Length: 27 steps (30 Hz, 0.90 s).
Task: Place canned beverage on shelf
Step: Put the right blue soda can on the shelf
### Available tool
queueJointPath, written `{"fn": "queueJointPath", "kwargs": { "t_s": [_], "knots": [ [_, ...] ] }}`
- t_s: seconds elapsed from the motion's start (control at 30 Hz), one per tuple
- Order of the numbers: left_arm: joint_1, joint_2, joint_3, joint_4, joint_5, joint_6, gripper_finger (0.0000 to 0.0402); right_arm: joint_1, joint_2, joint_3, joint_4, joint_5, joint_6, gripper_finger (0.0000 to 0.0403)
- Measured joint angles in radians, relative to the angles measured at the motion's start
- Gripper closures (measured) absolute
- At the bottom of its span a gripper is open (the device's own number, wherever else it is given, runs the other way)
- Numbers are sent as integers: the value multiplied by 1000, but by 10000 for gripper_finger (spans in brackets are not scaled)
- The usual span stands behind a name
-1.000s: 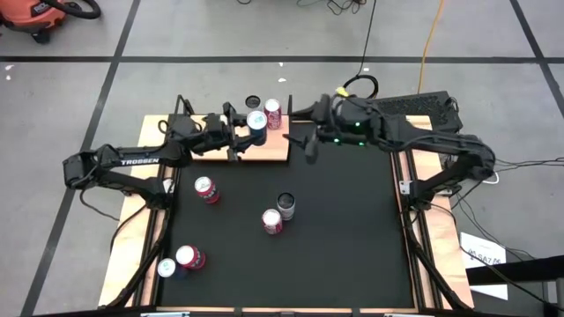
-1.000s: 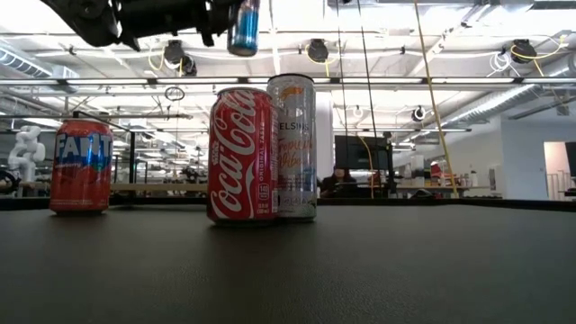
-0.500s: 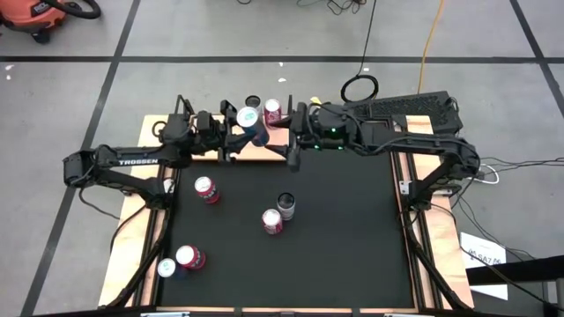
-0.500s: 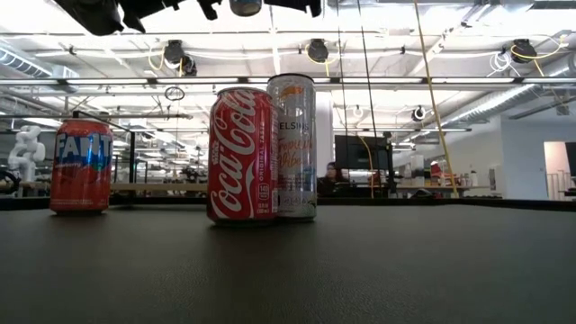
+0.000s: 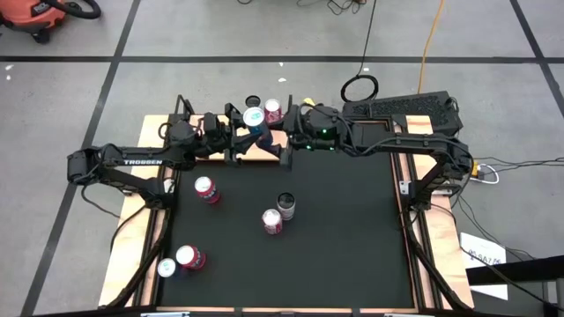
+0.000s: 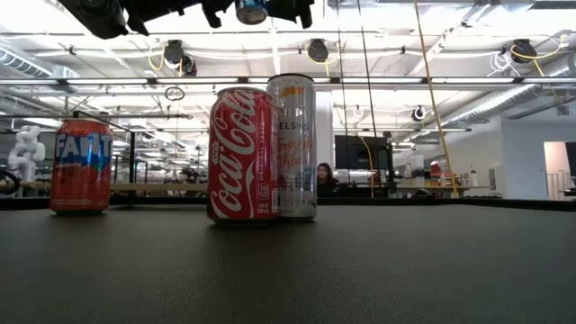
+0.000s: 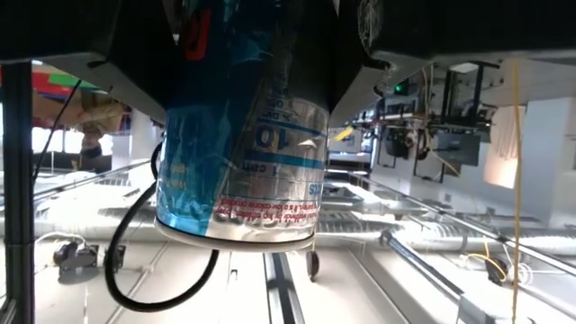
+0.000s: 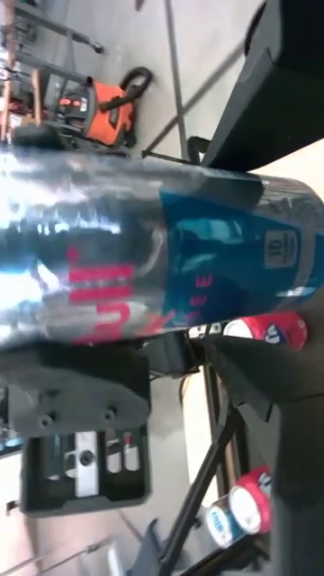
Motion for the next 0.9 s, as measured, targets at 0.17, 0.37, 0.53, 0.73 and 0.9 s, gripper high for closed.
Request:
{"fn": "queueJointPath", "kwargs": {
  "t_s": [0.17,0.37,0.53,0.73,0.9],
  "knots": [
    [-3,0,0,0,-7,-7,189,-11,0,0,-2,-8,42,175],
    [-3,0,0,-9,-9,-10,167,-15,0,0,-14,-9,46,210],
    [-3,0,0,-17,-9,-30,143,-17,0,0,-16,-9,51,187],
    [-3,0,0,-15,-8,-28,174,-28,0,0,-3,-8,64,111],
    [-2,0,1,-9,-7,-28,179,-34,0,0,-2,-14,109,92]
  ]
}}
